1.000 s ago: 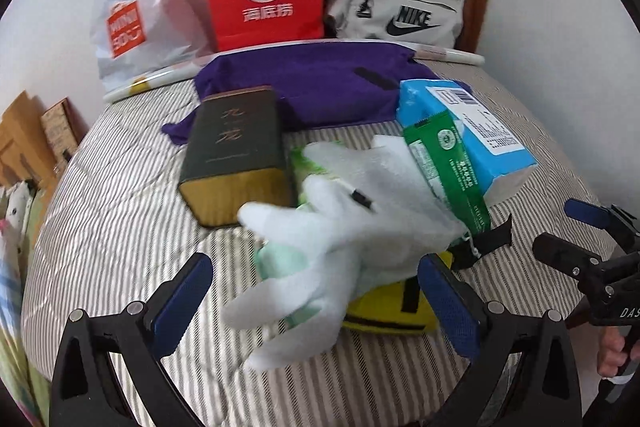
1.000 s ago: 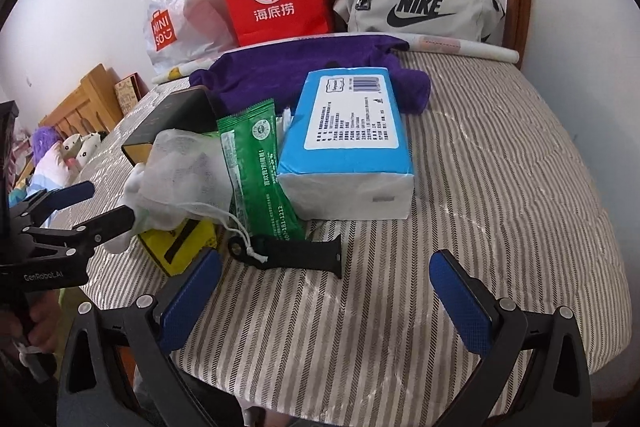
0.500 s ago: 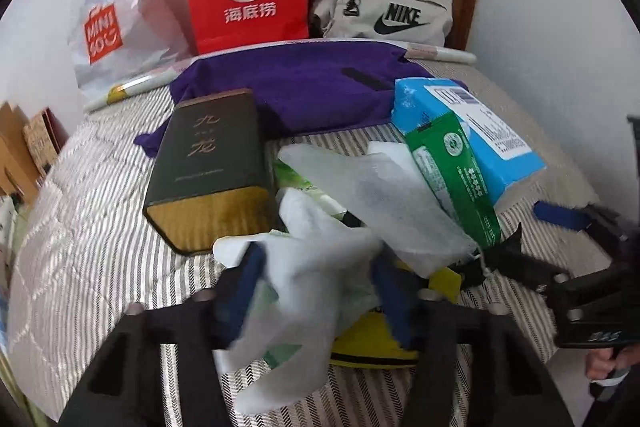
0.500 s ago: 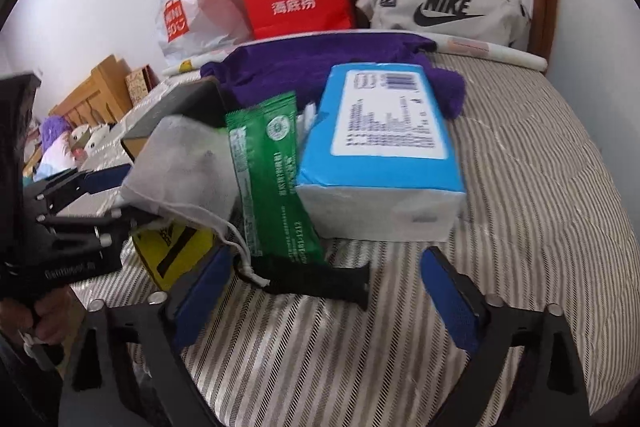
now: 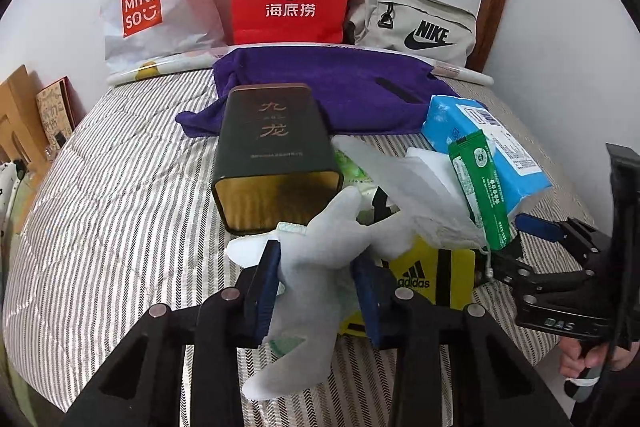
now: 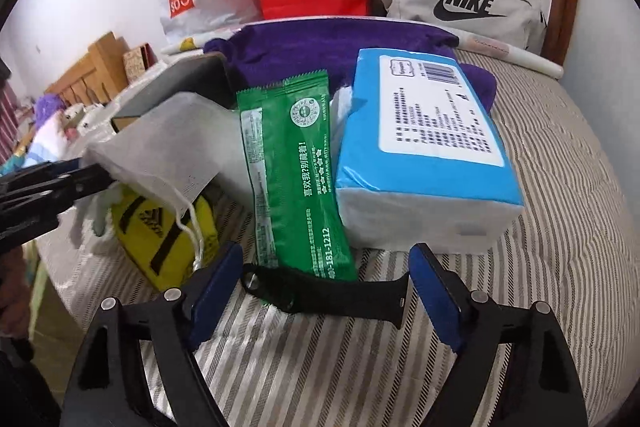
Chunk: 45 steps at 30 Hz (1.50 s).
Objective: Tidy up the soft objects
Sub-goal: 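Grasp the green sachet with the right gripper and lift it while the left gripper lifts the gloves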
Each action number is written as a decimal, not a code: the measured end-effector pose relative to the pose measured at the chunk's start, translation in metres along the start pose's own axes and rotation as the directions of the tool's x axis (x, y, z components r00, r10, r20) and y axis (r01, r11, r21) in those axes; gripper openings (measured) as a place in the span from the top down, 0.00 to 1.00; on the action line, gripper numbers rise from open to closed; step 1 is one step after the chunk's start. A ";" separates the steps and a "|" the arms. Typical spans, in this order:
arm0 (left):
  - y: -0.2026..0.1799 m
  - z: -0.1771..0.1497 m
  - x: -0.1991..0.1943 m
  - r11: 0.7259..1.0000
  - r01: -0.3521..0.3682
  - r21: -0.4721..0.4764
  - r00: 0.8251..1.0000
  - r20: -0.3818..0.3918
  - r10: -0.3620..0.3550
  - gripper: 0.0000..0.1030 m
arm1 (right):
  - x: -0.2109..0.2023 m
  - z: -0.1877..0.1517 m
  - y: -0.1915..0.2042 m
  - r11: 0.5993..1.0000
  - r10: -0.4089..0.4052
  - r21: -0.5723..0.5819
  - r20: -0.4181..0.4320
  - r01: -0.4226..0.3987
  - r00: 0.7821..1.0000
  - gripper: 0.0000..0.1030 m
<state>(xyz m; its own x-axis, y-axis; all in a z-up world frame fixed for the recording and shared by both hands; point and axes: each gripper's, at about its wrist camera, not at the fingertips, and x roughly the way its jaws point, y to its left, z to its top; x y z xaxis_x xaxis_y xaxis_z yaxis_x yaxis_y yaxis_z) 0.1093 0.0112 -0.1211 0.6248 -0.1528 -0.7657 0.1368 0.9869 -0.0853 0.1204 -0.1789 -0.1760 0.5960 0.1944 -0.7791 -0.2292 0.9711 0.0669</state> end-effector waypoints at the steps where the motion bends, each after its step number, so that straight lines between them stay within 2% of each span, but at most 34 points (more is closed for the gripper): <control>1: 0.001 -0.001 0.000 1.000 0.004 -0.005 1.000 -0.001 -0.004 0.67 | 0.002 0.001 0.000 1.000 -0.008 0.010 -0.005 0.008 1.000 0.18; 4: 0.002 -0.002 0.000 1.000 0.013 -0.014 1.000 -0.003 -0.013 0.67 | 0.005 0.000 0.005 0.999 -0.030 0.045 0.005 0.030 1.000 0.20; 6: 0.004 -0.003 0.000 0.999 0.021 -0.023 1.000 -0.004 -0.021 0.67 | 0.004 -0.001 0.008 0.998 -0.039 0.040 0.007 0.039 0.999 0.31; 7: 0.004 -0.003 0.000 0.999 0.024 -0.027 1.000 -0.004 -0.024 0.67 | 0.004 -0.001 0.009 0.999 -0.027 0.029 0.000 0.027 1.000 0.41; 8: 0.004 -0.004 -0.001 0.999 0.026 -0.031 1.000 -0.003 -0.026 0.67 | 0.003 -0.002 0.009 1.000 -0.006 0.024 -0.001 0.006 1.000 0.45; 13: 0.010 -0.007 -0.006 0.998 0.028 -0.056 1.000 0.010 -0.028 0.67 | -0.011 0.000 0.003 0.997 0.054 0.060 0.047 -0.056 0.997 0.54; 17: 0.019 -0.008 -0.012 0.996 0.017 -0.088 1.000 0.026 -0.015 0.67 | -0.025 0.003 0.004 0.991 0.111 0.066 0.114 -0.119 0.987 0.56; 20: 0.027 -0.011 -0.017 0.995 0.007 -0.103 1.000 0.030 -0.004 0.67 | -0.031 0.004 0.006 0.989 0.129 0.061 0.130 -0.137 0.983 0.58; 21: 0.030 -0.012 -0.018 0.994 -0.003 -0.110 1.000 0.029 0.006 0.67 | -0.033 0.005 0.006 0.988 0.131 0.058 0.132 -0.140 0.983 0.63; 22: 0.032 -0.012 -0.018 0.993 -0.007 -0.116 1.000 0.030 0.010 0.67 | -0.035 0.006 0.006 0.989 0.134 0.050 0.121 -0.141 0.984 0.86; 23: 0.034 -0.013 -0.019 0.992 -0.005 -0.122 1.000 0.029 0.009 0.67 | -0.036 0.006 0.005 0.988 0.139 0.047 0.104 -0.144 0.985 0.90; 27: 0.038 -0.013 -0.017 0.991 -0.008 -0.130 1.000 0.023 0.011 0.67 | -0.035 0.001 -0.002 0.993 0.107 0.036 0.061 -0.109 0.992 0.89; 28: 0.038 -0.013 -0.017 0.991 -0.007 -0.132 1.000 0.021 0.010 0.67 | -0.034 -0.001 -0.003 0.996 0.087 0.030 0.054 -0.089 0.995 0.82; 29: 0.038 -0.014 -0.017 0.991 -0.005 -0.132 1.000 0.020 0.008 0.67 | -0.033 -0.002 -0.003 0.996 0.082 0.030 0.050 -0.084 0.995 0.67; 31: 0.038 -0.014 -0.017 0.992 -0.007 -0.129 1.000 0.021 0.010 0.67 | -0.032 -0.003 -0.003 0.994 0.097 0.035 0.051 -0.099 0.994 0.45; 34: 0.039 -0.014 -0.017 0.991 -0.007 -0.134 1.000 0.020 0.010 0.67 | -0.033 -0.002 0.004 0.992 0.125 0.024 0.082 -0.128 0.989 0.43; 38: 0.041 -0.016 -0.016 0.990 -0.010 -0.139 1.000 0.019 0.013 0.67 | -0.019 0.003 0.010 0.995 0.098 0.018 0.065 -0.100 0.993 0.43; 45: 0.045 -0.016 -0.013 0.989 -0.008 -0.150 1.000 0.007 0.010 0.67 | -0.005 0.007 0.014 0.993 0.104 0.050 0.043 -0.106 0.994 0.41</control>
<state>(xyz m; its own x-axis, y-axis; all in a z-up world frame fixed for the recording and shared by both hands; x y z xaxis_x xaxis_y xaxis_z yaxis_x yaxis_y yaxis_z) 0.0949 0.0581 -0.1257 0.6315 -0.1437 -0.7619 0.0151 0.9848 -0.1733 0.1198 -0.1657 -0.1664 0.6015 0.3005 -0.7402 -0.2528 0.9505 0.1805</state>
